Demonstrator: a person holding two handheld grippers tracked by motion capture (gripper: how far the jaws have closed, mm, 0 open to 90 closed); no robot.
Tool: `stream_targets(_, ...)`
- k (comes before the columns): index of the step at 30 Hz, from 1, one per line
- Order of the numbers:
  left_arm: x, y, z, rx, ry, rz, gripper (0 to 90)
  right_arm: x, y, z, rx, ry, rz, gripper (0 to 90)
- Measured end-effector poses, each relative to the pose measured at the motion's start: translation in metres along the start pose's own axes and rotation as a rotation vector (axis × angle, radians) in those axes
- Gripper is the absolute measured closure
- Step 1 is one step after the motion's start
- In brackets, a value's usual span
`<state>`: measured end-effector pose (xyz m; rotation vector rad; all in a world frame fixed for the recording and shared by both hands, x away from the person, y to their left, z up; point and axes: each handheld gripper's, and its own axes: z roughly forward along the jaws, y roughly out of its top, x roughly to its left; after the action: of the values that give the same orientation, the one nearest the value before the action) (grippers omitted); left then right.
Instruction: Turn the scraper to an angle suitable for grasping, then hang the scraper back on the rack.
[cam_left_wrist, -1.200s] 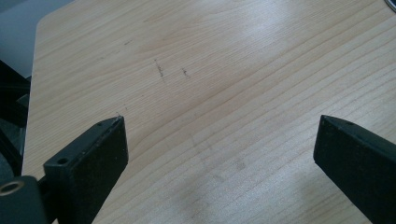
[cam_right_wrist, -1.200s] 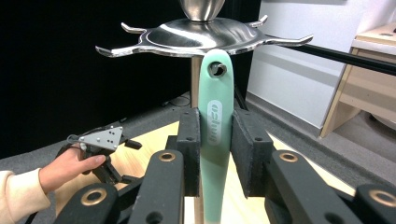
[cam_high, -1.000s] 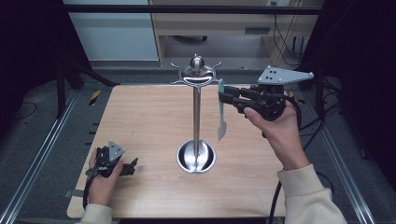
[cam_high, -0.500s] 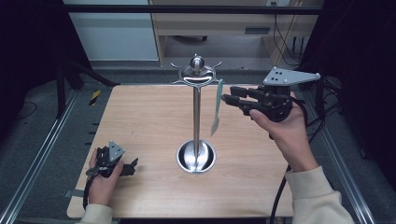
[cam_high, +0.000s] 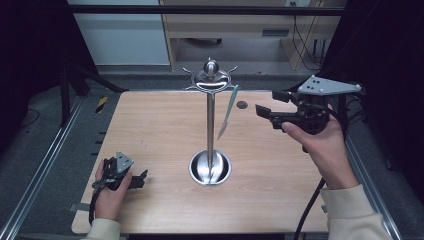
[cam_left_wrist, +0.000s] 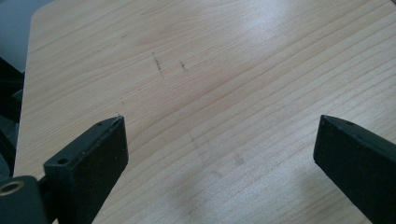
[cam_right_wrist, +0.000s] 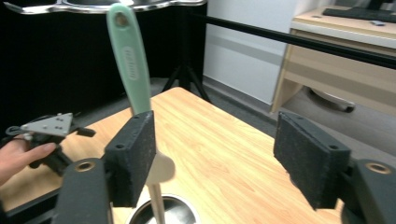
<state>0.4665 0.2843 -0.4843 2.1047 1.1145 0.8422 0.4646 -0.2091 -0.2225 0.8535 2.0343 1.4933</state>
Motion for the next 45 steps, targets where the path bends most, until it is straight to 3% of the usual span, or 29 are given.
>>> stream_targets(8,-0.001,0.001,-0.001,-0.004,-0.001,0.001,2.9,-0.009,-0.009,-0.004,0.006,-0.049,0.030,21.4)
stream_targets(14,0.000,0.001,-0.002,-0.011,-0.001,-0.004,2.9,-0.013,-0.016,-0.005,0.014,-0.118,0.032,11.3)
stream_targets(26,0.001,0.002,-0.003,-0.016,0.001,-0.006,2.9,-0.022,-0.034,-0.011,0.027,-0.178,0.040,7.5)
stream_targets(38,0.000,0.002,-0.004,-0.024,0.003,-0.004,2.9,-0.034,-0.077,-0.016,0.033,-0.238,0.079,5.9)
stream_targets(45,0.000,0.003,-0.004,-0.024,0.004,-0.004,2.8,-0.037,-0.108,-0.013,0.068,-0.259,0.093,5.2)
